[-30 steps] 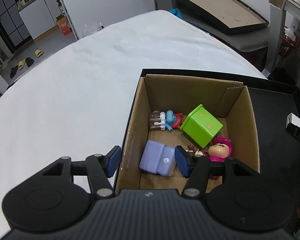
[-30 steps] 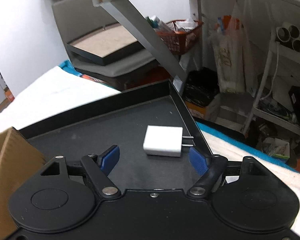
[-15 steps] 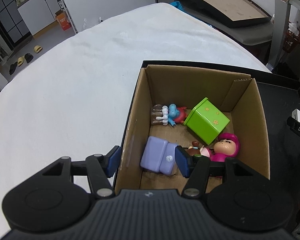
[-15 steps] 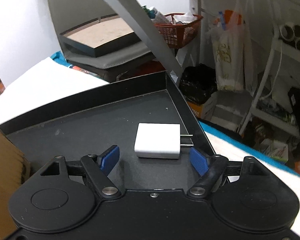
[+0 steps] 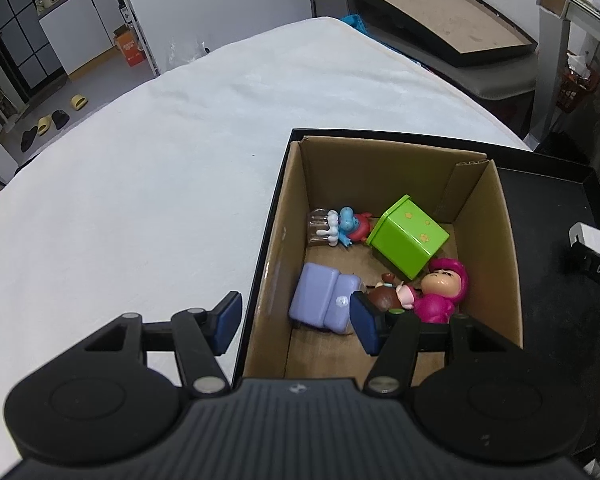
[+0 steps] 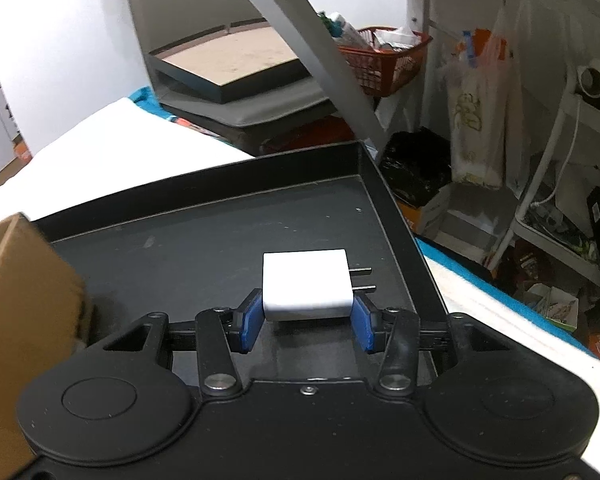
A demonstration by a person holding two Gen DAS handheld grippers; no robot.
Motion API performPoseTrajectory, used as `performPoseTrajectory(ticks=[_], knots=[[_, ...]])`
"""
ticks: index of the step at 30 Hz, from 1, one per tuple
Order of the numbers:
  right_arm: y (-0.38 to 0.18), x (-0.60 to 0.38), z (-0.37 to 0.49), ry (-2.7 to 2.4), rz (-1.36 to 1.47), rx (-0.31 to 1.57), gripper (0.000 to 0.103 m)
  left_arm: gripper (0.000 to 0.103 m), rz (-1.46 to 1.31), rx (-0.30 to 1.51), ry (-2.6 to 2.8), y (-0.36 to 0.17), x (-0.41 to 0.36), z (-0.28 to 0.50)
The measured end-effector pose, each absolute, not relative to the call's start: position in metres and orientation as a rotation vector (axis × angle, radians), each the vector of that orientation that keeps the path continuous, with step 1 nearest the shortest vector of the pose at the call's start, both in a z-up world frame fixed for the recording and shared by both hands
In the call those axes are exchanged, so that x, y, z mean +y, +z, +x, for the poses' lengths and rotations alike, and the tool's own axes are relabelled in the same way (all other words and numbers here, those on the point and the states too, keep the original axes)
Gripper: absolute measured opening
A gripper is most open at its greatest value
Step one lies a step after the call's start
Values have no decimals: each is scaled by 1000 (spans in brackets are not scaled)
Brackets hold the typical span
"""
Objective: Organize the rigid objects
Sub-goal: 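Carry the white charger plug into the box and open the right gripper while the left grips the box wall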
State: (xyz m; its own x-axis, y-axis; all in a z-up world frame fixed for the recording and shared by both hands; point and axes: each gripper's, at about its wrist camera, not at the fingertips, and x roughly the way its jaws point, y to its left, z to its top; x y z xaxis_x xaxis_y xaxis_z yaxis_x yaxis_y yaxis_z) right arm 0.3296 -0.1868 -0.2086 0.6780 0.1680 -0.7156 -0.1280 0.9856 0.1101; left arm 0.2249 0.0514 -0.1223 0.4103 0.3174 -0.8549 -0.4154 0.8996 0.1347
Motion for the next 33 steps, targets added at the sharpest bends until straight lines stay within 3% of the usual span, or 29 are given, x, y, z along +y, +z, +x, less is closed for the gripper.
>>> performPoseTrajectory(ticks=[33], knots=[[-104, -169, 265, 373, 42, 664, 45, 58, -146, 1016, 462, -99, 70, 193]])
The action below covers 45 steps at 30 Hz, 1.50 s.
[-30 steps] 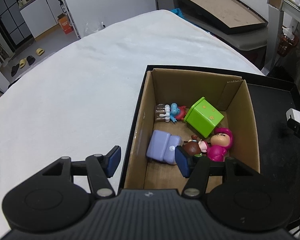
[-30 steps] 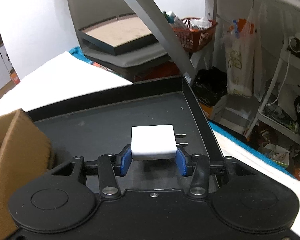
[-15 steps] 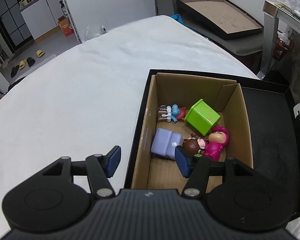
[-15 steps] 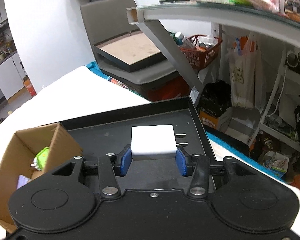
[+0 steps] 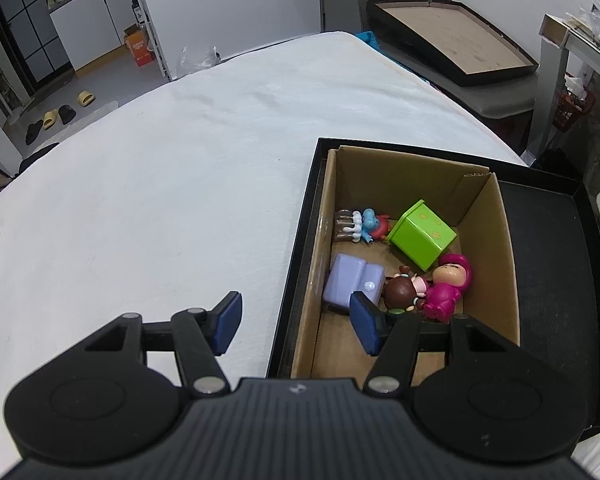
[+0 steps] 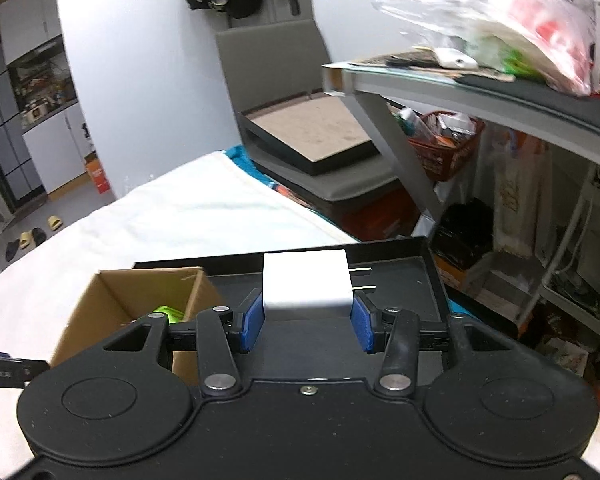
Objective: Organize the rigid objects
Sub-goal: 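Carry the white charger plug into the box and open the right gripper while the left grips the box wall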
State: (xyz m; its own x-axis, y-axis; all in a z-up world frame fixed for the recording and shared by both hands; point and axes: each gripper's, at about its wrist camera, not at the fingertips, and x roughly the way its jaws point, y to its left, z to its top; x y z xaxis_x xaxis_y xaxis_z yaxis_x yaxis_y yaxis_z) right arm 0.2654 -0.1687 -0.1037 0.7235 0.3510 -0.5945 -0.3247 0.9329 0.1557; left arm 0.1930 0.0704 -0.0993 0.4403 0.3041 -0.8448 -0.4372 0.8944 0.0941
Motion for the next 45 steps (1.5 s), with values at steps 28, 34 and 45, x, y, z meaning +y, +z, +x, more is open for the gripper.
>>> performPoseTrajectory(ticks=[28, 34, 45], knots=[[-103, -59, 243, 634, -91, 680, 45, 27, -338, 1047, 390, -144, 107, 185], [-107, -44, 246, 646, -100, 702, 45, 12, -406, 1066, 344, -149, 110, 185], [-121, -11, 245, 676, -148, 744, 65, 13, -457, 1069, 322, -150, 110, 183]])
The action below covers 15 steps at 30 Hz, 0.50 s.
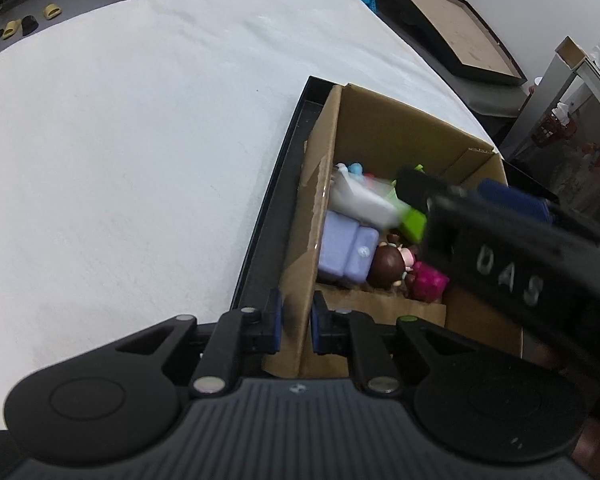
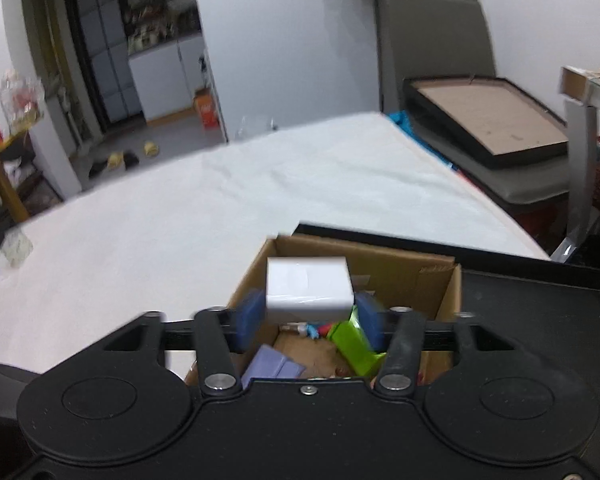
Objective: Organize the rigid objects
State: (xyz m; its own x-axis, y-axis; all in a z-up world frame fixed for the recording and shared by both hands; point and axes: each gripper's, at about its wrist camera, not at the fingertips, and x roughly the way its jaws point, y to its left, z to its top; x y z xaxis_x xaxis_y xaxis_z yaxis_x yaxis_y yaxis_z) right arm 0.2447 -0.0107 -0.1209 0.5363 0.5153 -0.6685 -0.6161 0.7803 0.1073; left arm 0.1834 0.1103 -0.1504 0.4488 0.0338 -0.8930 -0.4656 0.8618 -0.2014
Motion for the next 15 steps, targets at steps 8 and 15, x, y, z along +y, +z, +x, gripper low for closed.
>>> performPoseTrajectory(ticks=[8, 15], knots=[[-114, -42, 232, 652, -164, 753, 65, 14, -466, 1073, 323, -146, 113, 184], [-104, -71, 231, 621, -168, 729, 65, 17, -411, 1056, 344, -131, 107, 183]])
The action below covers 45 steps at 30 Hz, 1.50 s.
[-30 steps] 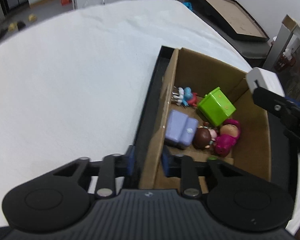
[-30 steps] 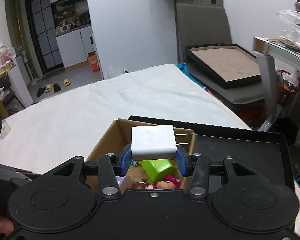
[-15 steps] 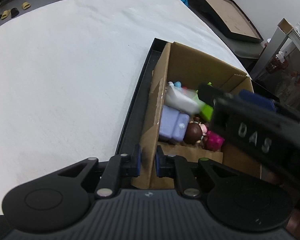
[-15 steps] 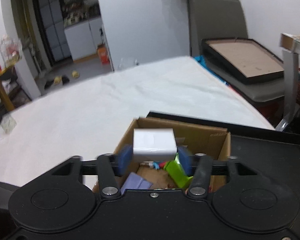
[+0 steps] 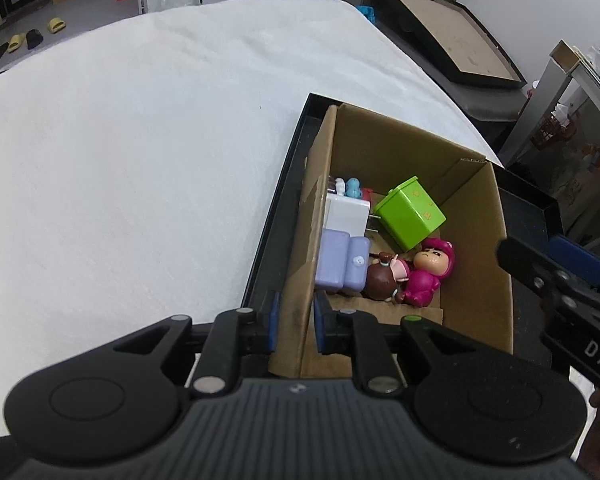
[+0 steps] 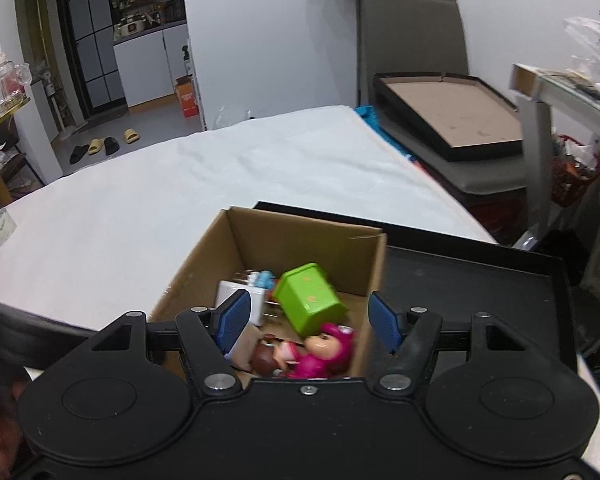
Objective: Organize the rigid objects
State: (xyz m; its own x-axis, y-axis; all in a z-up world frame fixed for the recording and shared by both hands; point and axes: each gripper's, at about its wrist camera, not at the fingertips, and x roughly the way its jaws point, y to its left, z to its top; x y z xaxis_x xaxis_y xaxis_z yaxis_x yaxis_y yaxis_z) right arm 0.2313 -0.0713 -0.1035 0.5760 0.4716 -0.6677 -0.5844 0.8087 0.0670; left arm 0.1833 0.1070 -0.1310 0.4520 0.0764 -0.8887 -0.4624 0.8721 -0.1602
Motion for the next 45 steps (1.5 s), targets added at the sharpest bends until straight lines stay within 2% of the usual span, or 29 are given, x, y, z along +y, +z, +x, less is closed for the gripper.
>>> performPoseTrajectory(ticks=[12, 15, 19, 21, 29, 30, 31, 37, 45], knots=[[-100, -113, 231, 568, -111, 735, 65, 21, -359, 1057, 361, -115, 90, 183], [-96, -123, 230, 559, -87, 736, 67, 27, -339, 1058, 353, -109, 83, 182], [-90, -140, 226, 537, -45, 748, 78, 43, -294, 1049, 345, -96, 71, 178], [-87, -148, 223, 521, -30, 752, 79, 47, -269, 1043, 340, -90, 65, 175], [-67, -176, 207, 452, 27, 753, 99, 54, -233, 1018, 272, -67, 44, 150], [-64, -178, 204, 446, 30, 749, 102, 57, -235, 1018, 263, -64, 42, 147], [-60, -181, 201, 440, 34, 744, 103, 63, -237, 1017, 256, -60, 40, 142], [-39, -192, 180, 417, 60, 729, 103, 77, -239, 978, 233, -40, 34, 113], [-17, -194, 147, 393, 70, 710, 103, 86, -227, 957, 206, -17, 31, 79]])
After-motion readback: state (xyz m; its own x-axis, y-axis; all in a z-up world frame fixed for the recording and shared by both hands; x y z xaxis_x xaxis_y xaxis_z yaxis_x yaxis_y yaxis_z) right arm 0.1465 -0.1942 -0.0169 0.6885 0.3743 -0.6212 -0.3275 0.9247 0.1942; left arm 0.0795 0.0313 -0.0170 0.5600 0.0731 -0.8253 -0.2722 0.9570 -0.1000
